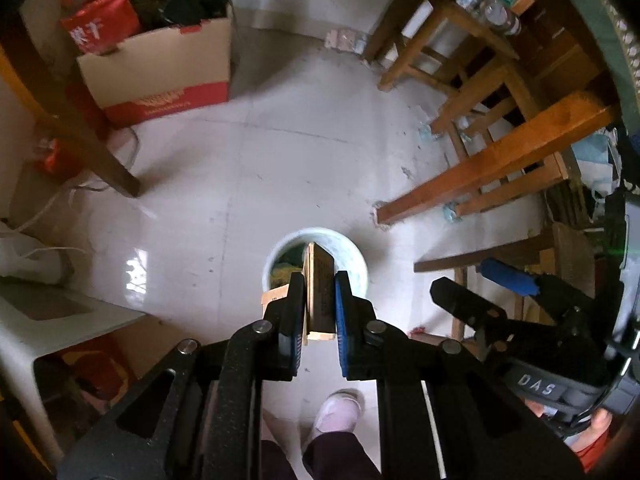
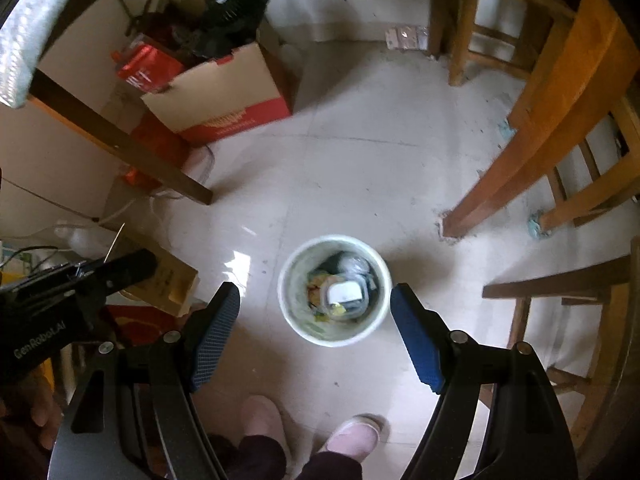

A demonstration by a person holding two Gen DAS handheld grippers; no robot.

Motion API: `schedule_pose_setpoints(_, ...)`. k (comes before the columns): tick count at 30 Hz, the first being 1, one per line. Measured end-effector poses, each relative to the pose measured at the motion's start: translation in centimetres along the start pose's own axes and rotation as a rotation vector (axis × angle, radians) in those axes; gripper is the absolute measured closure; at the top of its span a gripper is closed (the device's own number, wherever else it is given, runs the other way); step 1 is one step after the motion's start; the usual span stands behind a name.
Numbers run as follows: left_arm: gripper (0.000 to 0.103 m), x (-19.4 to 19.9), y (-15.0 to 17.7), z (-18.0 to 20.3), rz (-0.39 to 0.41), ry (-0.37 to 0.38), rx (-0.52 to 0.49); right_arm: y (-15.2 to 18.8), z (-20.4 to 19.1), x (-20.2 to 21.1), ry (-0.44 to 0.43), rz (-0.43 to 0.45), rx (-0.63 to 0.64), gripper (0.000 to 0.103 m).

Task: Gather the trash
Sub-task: 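Open both tools to drop strip and Lucky Cup box into the bucket, then raise both open tools back up toward the table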

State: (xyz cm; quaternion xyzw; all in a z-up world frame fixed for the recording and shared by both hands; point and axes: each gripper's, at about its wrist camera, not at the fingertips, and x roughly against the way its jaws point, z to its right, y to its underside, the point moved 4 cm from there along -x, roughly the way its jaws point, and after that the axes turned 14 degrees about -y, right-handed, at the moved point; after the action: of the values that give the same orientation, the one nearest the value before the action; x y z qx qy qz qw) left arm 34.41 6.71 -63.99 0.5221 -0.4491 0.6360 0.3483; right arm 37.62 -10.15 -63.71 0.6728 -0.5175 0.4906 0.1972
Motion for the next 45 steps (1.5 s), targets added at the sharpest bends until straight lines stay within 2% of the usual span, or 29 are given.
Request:
schedule_pose_setpoints(3, 0.089, -1.0, 0.0, 1.6, -0.024, 0.025, -0.031, 0.4, 1.0, 0.6, 0.015, -0.01, -0.021, 0.028)
schedule_pose_setpoints(5, 0.084, -1.4, -0.2, 2.3, -0.021, 0.022, -0.043, 0.6, 1.6, 1.1, 0.007, -0.018, -0.038, 0.028)
schedule_pose_setpoints(7, 0.067, -2.1, -0.3, 2.8, -0.05, 0.023, -0.051, 0.6, 2.1, 1.5, -0.002, -0.018, -0.052, 0.028)
schedule_pose_setpoints(9, 0.057, -2.9, -0.2, 3.1, -0.093, 0.021, -0.056, 0.6, 2.3, 2.2, 0.007, -0.008, -0.053, 0.028)
schedule_pose_setpoints(13, 0.057, -2.9, -0.1, 3.5, -0.134, 0.016, -0.062, 0.2, 2.2, 3.5, 0.027, 0.01, -0.05, 0.028)
schedule_pose_setpoints(19, 0.057, 1.4, -0.6, 3.5, -0.092, -0.021, -0.094, -0.8, 0.8, 6.5, 0.03, 0.036, -0.038, 0.028)
schedule_pose_setpoints(24, 0.057, 7.7, -1.9, 3.6, -0.025, -0.041, -0.122, -2.1, -2.0, 10.7, 0.035, 0.068, -0.02, 0.028)
schedule_pose_setpoints(31, 0.057, 20.1, -4.2, 3.1, 0.107, -0.041, -0.128, -4.7, -7.6, 19.3, 0.033, 0.159, 0.028, 0.028)
schedule_pose_setpoints(36, 0.057, 29.5, -5.4, 1.9, 0.221, -0.046, -0.122, -6.3, -12.6, 26.5, 0.048, 0.256, 0.097, 0.028)
schedule_pose_setpoints(41, 0.057, 36.9, -5.5, 0.7, 0.297, -0.044, -0.117, -7.3, -17.2, 32.4, 0.051, 0.344, 0.152, 0.028)
schedule_pose_setpoints(45, 0.057, 43.1, -5.2, -0.7, 0.387, -0.047, -0.114, -7.4, -21.3, 36.8, 0.05, 0.415, 0.202, 0.028)
